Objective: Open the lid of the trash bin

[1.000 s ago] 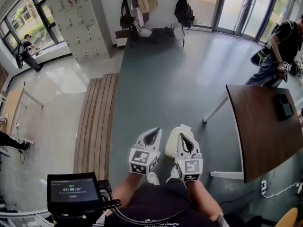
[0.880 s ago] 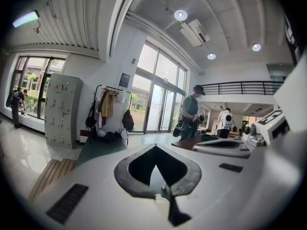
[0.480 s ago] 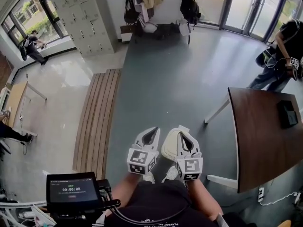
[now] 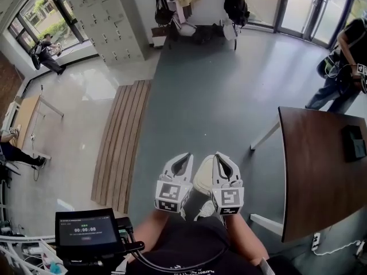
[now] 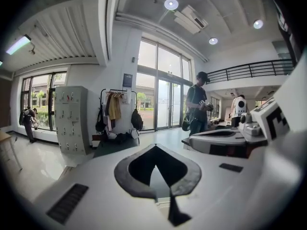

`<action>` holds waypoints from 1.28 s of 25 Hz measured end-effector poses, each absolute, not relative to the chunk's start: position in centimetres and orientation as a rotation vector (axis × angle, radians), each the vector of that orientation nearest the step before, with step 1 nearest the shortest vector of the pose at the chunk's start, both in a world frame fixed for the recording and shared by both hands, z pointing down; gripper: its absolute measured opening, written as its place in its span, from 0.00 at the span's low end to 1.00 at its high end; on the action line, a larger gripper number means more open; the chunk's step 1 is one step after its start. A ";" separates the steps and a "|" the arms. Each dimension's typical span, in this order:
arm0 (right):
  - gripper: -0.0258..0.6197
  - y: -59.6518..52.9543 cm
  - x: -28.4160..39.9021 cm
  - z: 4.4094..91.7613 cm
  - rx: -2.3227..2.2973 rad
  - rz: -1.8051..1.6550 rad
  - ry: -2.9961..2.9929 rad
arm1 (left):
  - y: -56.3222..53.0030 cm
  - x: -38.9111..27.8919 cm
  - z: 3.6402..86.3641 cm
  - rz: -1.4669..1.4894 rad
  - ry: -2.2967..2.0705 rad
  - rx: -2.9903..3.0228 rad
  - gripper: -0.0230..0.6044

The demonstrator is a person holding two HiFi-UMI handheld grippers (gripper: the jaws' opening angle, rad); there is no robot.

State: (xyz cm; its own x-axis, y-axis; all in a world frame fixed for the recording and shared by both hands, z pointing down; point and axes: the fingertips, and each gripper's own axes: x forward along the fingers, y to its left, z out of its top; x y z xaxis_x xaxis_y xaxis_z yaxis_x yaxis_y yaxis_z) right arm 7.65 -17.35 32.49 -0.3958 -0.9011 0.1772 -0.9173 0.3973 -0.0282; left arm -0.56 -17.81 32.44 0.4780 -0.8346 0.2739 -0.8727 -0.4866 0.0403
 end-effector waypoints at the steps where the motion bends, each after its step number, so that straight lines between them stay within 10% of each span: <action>1: 0.04 -17.2 7.9 32.6 1.646 0.186 -2.506 | -17.8 -0.6 32.4 0.321 -1.481 2.541 0.03; 32: 0.04 -11.5 11.7 39.9 1.705 0.337 -2.243 | -13.2 -0.7 39.8 0.477 -1.300 2.511 0.03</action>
